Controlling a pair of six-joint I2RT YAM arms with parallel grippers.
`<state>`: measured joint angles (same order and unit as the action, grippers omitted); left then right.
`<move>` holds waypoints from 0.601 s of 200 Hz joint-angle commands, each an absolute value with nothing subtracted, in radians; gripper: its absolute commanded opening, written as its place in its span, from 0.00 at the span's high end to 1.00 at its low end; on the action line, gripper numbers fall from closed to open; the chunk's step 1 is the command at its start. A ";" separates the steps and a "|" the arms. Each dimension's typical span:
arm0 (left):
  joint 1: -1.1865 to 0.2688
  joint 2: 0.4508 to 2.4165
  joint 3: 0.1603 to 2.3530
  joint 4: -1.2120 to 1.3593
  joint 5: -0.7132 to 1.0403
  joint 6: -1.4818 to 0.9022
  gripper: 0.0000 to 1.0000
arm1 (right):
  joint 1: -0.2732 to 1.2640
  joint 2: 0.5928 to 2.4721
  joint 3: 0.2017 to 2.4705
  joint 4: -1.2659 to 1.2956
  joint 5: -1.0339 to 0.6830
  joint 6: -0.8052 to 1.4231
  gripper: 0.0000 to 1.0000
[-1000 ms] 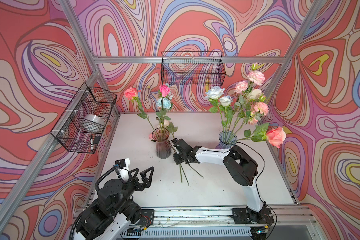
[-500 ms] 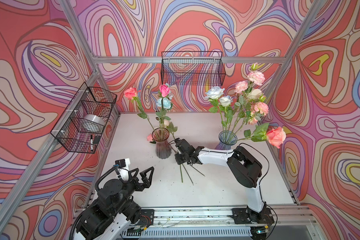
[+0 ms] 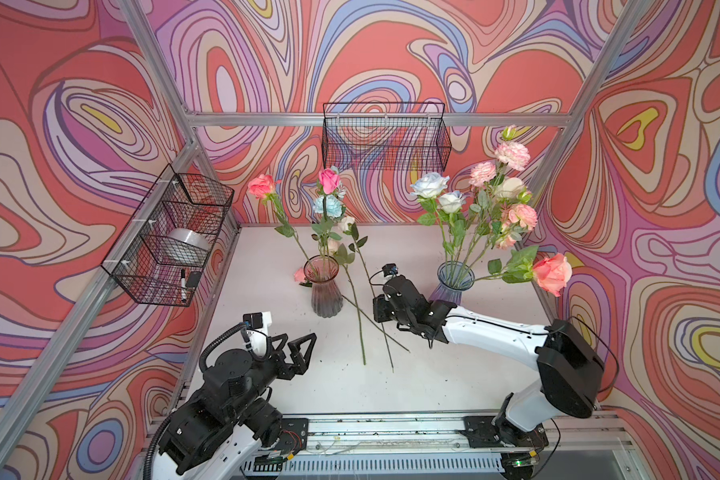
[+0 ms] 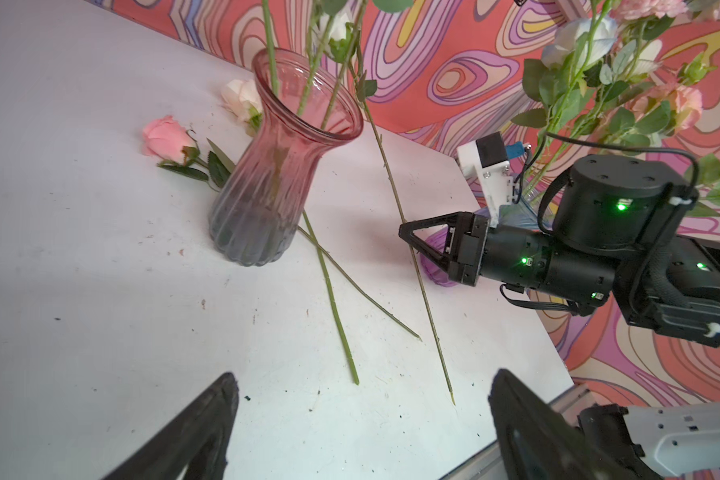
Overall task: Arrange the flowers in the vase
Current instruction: 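Close the right gripper on the white rose stem and lift it, then raise the white rose upright with the right gripper while the left gripper reaches toward it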
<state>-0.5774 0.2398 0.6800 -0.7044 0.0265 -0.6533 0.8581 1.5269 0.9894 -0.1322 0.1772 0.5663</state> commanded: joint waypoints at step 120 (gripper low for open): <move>-0.593 0.719 0.888 -0.115 0.477 -0.671 0.26 | 1.025 1.050 0.645 0.458 0.159 0.367 1.00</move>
<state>-0.5816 0.6865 0.8516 -0.2680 0.3939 -0.6556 0.9649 1.0649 0.6720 0.3458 0.1810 0.4709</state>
